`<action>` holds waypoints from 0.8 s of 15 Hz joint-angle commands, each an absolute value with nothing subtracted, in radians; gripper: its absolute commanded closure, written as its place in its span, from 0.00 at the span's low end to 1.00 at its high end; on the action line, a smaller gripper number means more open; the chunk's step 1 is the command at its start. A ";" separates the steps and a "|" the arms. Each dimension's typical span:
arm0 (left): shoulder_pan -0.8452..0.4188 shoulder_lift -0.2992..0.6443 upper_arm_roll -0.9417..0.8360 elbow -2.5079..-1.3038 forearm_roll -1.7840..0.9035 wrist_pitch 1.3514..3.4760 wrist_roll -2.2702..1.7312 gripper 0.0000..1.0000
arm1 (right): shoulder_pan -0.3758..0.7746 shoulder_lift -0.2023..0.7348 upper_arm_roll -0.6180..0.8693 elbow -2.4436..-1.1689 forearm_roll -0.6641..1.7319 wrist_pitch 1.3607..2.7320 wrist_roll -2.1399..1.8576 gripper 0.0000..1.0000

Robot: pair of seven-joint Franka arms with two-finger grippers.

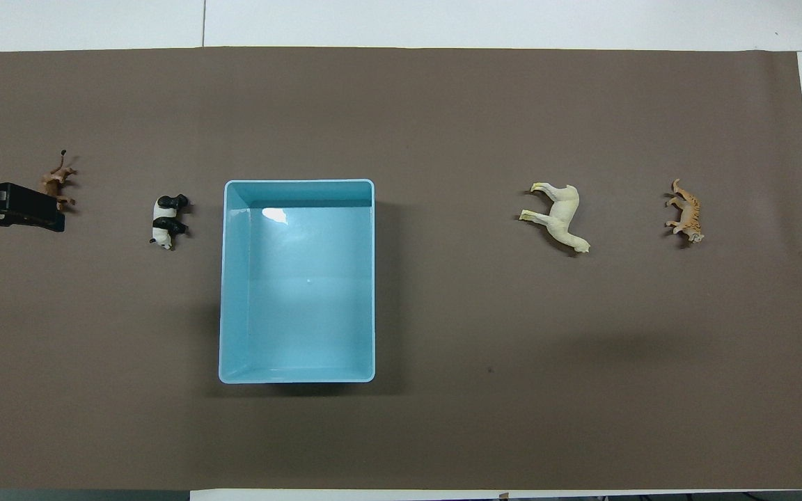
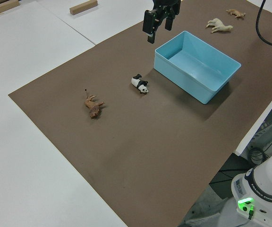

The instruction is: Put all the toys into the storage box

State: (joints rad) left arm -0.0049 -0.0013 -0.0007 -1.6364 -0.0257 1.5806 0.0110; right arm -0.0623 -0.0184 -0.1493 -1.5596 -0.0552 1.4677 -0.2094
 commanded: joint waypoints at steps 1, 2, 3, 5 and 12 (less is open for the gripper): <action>0.000 -0.031 -0.002 -1.672 -0.041 1.603 0.014 0.00 | -0.075 -0.037 -0.146 -1.577 -0.035 1.479 -0.229 0.00; 0.000 -0.031 -0.002 -1.672 -0.040 1.603 0.014 0.00 | -0.075 -0.037 -0.146 -1.577 -0.035 1.477 -0.227 0.00; 0.000 -0.031 -0.002 -1.672 -0.041 1.603 0.014 0.00 | -0.074 -0.038 -0.146 -1.578 -0.035 1.477 -0.218 0.00; 0.000 -0.031 -0.002 -1.672 -0.040 1.603 0.014 0.00 | -0.072 -0.041 -0.146 -1.585 -0.035 1.483 -0.196 0.00; -0.003 -0.043 -0.002 -1.699 -0.041 1.621 0.015 0.00 | -0.077 -0.060 -0.146 -1.675 -0.048 1.580 -0.201 0.00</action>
